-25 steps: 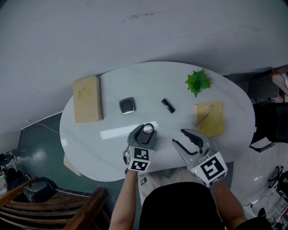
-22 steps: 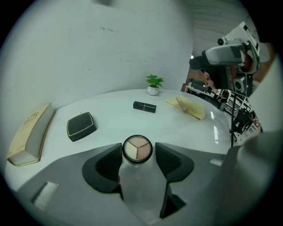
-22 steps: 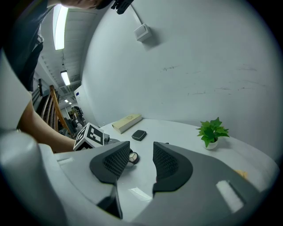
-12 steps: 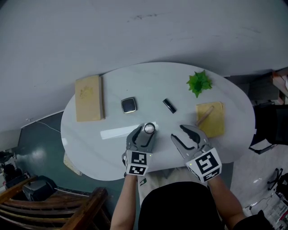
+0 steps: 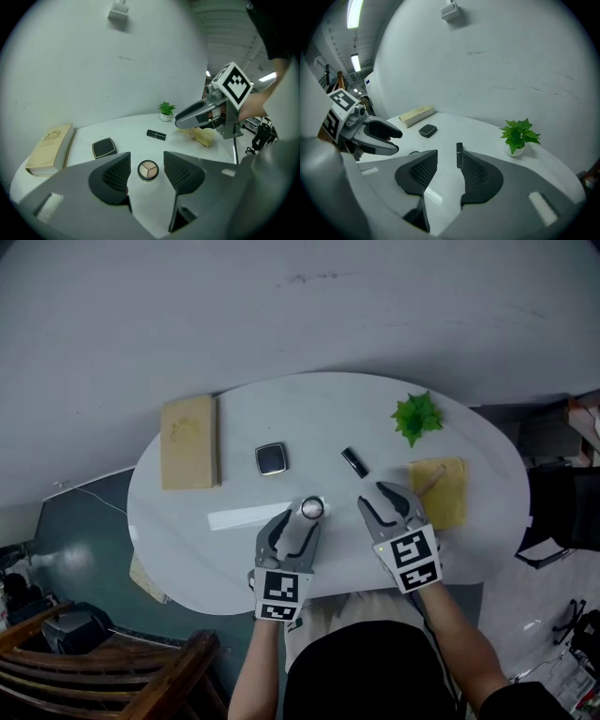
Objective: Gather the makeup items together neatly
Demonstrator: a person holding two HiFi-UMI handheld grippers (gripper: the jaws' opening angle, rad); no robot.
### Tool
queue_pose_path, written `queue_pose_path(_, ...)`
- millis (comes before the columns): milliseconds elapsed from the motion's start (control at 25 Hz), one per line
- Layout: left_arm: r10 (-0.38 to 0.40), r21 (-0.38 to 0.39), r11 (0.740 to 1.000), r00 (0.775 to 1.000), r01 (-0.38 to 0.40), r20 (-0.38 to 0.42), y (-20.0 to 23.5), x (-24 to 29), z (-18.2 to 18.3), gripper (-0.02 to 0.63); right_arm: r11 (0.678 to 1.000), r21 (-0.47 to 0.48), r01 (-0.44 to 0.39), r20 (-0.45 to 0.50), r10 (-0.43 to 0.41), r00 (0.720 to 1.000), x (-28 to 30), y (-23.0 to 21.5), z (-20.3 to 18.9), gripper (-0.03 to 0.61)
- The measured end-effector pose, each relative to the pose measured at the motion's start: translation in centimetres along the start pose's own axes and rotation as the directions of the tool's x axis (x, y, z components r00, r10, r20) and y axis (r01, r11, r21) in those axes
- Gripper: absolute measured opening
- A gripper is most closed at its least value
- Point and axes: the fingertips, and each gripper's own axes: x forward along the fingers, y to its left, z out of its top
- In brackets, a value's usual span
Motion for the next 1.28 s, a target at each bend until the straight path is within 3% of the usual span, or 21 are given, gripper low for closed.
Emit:
queue_pose_path(440, 0.021, -0.019, 1.000, 0.999, -0.020, 0.028, -0.8, -2.0, 0.7, 0.213, 0.999, 0.017, 0.051, -0.086, -0.050, 0.995, 4.2, -1.8, -0.8, 0.156)
queue_pose_path(880, 0.039, -0.040, 0.998, 0.998, -0.037, 0.043, -0.8, -3.2, 0.8, 0.207, 0.998, -0.027, 0.064, -0.187, -0.068, 0.980, 7.4, -2.6, -2.3, 0.155)
queue_pose_path(1280, 0.052, -0.052, 0.997, 0.998, -0.050, 0.038, -0.7, -3.4, 0.7, 0.202, 0.997, -0.050, 0.058, -0.227, -0.067, 0.971, 8.2, -2.9, -3.2, 0.098)
